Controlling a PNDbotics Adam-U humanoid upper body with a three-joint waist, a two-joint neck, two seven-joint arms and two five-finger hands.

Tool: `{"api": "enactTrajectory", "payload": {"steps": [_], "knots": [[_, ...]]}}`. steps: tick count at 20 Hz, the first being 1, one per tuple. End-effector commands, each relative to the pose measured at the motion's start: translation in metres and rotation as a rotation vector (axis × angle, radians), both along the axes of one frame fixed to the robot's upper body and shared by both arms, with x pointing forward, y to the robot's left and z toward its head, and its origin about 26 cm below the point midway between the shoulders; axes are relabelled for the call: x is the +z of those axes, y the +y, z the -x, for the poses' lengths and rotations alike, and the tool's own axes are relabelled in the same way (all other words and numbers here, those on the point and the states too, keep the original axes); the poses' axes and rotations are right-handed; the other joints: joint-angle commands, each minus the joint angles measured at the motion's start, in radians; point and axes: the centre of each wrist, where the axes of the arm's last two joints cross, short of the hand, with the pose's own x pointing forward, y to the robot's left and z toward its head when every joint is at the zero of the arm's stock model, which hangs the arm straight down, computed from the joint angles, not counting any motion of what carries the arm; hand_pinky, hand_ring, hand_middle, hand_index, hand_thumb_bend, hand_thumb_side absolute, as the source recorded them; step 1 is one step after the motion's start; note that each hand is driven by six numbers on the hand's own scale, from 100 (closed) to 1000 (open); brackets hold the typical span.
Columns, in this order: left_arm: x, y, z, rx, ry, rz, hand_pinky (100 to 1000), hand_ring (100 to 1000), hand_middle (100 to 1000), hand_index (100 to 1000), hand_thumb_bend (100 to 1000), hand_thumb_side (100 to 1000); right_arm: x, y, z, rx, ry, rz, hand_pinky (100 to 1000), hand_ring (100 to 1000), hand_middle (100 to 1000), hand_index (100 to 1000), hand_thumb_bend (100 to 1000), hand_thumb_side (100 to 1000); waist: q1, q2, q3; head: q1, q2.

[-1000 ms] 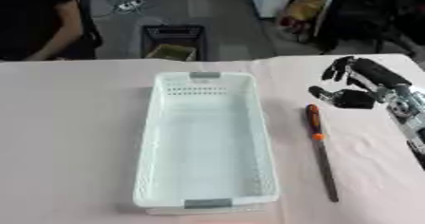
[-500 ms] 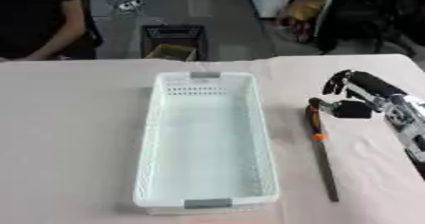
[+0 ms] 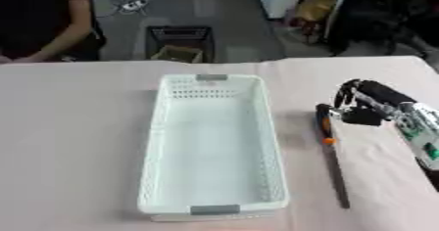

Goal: Pick up objects on the table and place them in the box.

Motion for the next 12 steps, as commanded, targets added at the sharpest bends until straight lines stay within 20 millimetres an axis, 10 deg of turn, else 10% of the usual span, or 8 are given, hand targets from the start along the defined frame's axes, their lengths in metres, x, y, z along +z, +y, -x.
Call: {"api": "enactTrajectory", "payload": {"steps": [1,12], "knots": [[0.008,-0.002,0.001,-0.007,-0.027,-0.011,642,680,678,810,261,1000,0.008,-0.004,-0.001,-0.004,-0.019,0.018,537,650,623,611,586,1000,0.001,-0.006,0.001,-0.001,-0.004],[0.008,-0.002,0.001,-0.009,-0.024,-0.013,644,681,678,810,260,1000,-0.004,-0.003,-0.002,0.011,0.054,0.072,531,663,634,614,593,953,0.000,-0.007,0.002,0.001,-0.003]]}}
